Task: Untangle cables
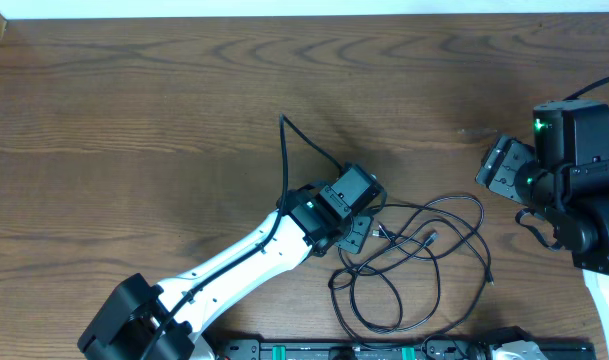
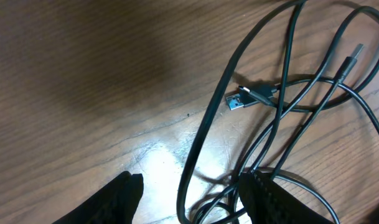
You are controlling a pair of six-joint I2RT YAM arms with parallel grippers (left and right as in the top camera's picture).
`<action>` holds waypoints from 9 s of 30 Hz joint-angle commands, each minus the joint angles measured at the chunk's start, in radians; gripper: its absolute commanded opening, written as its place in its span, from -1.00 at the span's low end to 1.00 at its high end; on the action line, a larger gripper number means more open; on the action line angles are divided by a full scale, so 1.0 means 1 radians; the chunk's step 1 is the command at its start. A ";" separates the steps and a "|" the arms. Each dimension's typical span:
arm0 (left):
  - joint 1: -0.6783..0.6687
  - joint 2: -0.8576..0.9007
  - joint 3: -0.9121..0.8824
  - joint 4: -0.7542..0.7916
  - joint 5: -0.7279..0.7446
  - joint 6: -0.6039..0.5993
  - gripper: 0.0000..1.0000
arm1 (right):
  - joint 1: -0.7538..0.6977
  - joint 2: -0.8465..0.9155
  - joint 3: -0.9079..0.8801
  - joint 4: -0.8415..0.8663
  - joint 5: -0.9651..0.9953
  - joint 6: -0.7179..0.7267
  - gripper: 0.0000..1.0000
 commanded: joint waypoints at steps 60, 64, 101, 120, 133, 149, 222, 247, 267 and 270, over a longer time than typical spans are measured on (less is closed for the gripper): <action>0.497 -0.393 0.635 -0.069 -0.013 0.122 -0.84 | -0.006 -0.007 0.011 0.006 -0.006 0.013 0.62; 0.568 -0.391 0.728 -0.037 -0.013 0.122 -0.85 | -0.006 -0.003 0.011 0.007 -0.085 0.012 0.66; 0.620 -0.071 1.452 0.637 -0.575 -0.013 -0.85 | 0.196 0.092 -0.494 0.526 -0.599 -0.224 0.86; 0.620 0.014 1.641 0.417 -0.575 -0.006 -0.85 | 0.558 0.428 -0.549 0.893 -0.518 -0.038 0.56; 0.620 -0.005 1.641 0.296 -0.575 0.075 -0.85 | 0.646 0.537 -0.527 0.884 -0.061 -0.032 -0.98; 0.620 0.037 1.638 -0.483 -0.562 -0.145 -0.85 | 0.310 0.207 -0.460 0.810 0.080 -0.121 -0.98; 0.618 -0.520 0.486 -0.146 0.008 -0.107 0.66 | 0.177 0.092 -0.177 0.746 -0.338 -0.333 -0.97; 0.537 -0.028 0.448 -0.303 0.269 -0.257 0.86 | 0.122 0.057 -0.175 0.689 -0.300 -0.355 -0.42; 0.438 0.304 0.448 -0.320 0.091 -0.479 0.86 | 0.131 0.121 -0.261 0.462 -0.399 -0.380 0.40; 0.480 0.252 0.448 -0.338 0.081 -0.479 0.86 | 0.171 0.183 -0.358 0.548 -0.497 -0.423 0.50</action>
